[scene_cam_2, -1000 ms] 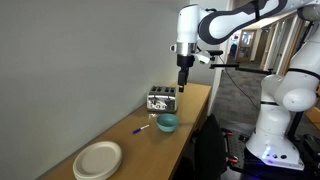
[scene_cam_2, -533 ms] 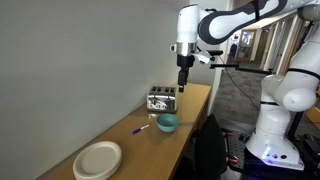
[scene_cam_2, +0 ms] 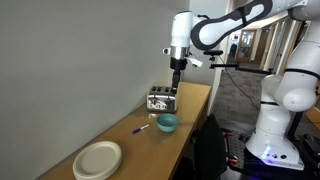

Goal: Put the marker in the blue bowl

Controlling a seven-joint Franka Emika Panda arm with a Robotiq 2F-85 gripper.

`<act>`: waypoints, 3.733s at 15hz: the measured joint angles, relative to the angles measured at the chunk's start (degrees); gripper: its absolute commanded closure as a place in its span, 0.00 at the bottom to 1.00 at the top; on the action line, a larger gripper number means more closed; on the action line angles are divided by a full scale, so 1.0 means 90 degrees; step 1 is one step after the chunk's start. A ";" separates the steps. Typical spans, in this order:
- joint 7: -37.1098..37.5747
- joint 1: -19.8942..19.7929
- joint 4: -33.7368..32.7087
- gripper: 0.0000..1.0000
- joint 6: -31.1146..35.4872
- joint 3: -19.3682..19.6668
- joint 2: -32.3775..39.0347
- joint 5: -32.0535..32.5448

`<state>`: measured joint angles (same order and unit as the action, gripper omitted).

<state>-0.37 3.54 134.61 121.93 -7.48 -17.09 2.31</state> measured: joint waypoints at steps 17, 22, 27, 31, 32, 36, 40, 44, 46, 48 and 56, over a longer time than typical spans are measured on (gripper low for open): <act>-0.4424 -0.0183 -0.3831 0.00 0.2060 0.0157 0.5734 0.0484; -0.4519 -0.0257 -0.4443 0.00 0.1824 0.0085 0.6172 0.0562; -0.4520 -0.0260 -0.4456 0.00 0.1796 0.0077 0.6172 0.0566; -0.4520 -0.0260 -0.4456 0.00 0.1793 0.0077 0.6172 0.0567; -0.4520 -0.0260 -0.4456 0.00 0.1793 0.0077 0.6172 0.0567; -0.4698 -0.0419 -0.4456 0.00 0.1797 -0.0031 0.6261 0.0566; -0.5520 -0.0869 -0.4482 0.00 0.1845 -0.0179 0.6545 0.0564; -0.6120 -0.1199 -0.4857 0.00 0.2062 -0.0221 0.7207 0.0557; -0.6306 -0.1274 -0.5215 0.00 0.2145 -0.0281 0.7625 0.0550; -0.6323 -0.1268 -0.5598 0.00 0.2148 -0.0304 0.8000 0.0550; -0.6323 -0.1217 -0.6777 0.64 0.2059 -0.0376 0.8894 0.0553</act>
<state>-57.28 -7.42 73.61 140.45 -10.86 62.95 7.28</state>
